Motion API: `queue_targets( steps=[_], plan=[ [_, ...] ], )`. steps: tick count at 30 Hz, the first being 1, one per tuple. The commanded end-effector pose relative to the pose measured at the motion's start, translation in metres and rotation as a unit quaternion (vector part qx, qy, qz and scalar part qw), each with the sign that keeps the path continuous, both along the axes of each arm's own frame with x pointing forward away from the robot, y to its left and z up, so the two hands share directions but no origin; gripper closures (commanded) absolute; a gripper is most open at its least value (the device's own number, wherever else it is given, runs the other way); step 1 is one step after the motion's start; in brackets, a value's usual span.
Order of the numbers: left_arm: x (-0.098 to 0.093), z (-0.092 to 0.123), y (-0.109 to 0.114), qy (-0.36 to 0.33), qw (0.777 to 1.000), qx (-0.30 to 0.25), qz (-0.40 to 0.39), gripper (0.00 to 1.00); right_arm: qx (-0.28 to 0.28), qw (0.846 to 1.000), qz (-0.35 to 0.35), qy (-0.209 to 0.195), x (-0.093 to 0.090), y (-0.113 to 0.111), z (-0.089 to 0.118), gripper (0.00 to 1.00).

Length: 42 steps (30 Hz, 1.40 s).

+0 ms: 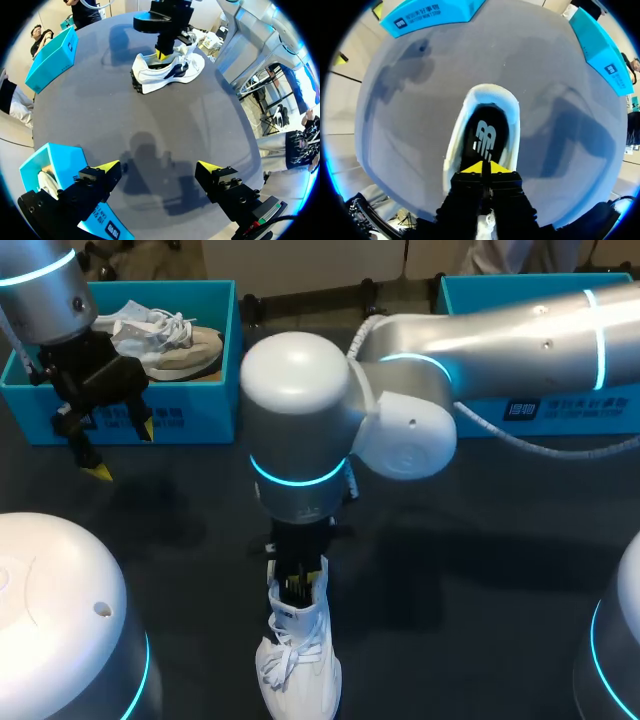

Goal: Take the shoe out of the shoebox, open the shoe tongue, remove and reinsert the insole, then place the shoe into the shoebox

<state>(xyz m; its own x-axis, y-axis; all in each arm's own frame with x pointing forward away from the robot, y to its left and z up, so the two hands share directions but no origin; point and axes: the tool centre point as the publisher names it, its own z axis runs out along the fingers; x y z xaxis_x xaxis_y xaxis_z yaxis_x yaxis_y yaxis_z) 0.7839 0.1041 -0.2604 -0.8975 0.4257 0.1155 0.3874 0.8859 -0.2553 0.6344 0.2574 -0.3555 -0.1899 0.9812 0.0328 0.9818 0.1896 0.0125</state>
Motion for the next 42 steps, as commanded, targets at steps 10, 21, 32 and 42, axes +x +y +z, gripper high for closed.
queue_targets(
  steps=[10,21,32,42],
  plan=[
    [0.000,0.000,0.000,0.000,1.000,0.001,0.000,0.00,0.021,0.999,-0.004,0.025,-0.014,0.010,-0.001,0.58],
    [0.000,0.000,0.000,0.000,1.000,0.001,0.000,0.00,0.011,0.999,-0.017,0.032,-0.025,0.018,0.003,0.00],
    [0.000,0.000,0.000,0.000,1.000,0.001,0.000,0.00,0.003,0.999,-0.039,0.028,-0.032,0.018,0.012,0.00],
    [0.000,0.000,0.000,0.000,1.000,0.001,0.000,0.00,-0.002,0.998,-0.057,0.017,-0.039,0.014,0.023,0.00]
  ],
)
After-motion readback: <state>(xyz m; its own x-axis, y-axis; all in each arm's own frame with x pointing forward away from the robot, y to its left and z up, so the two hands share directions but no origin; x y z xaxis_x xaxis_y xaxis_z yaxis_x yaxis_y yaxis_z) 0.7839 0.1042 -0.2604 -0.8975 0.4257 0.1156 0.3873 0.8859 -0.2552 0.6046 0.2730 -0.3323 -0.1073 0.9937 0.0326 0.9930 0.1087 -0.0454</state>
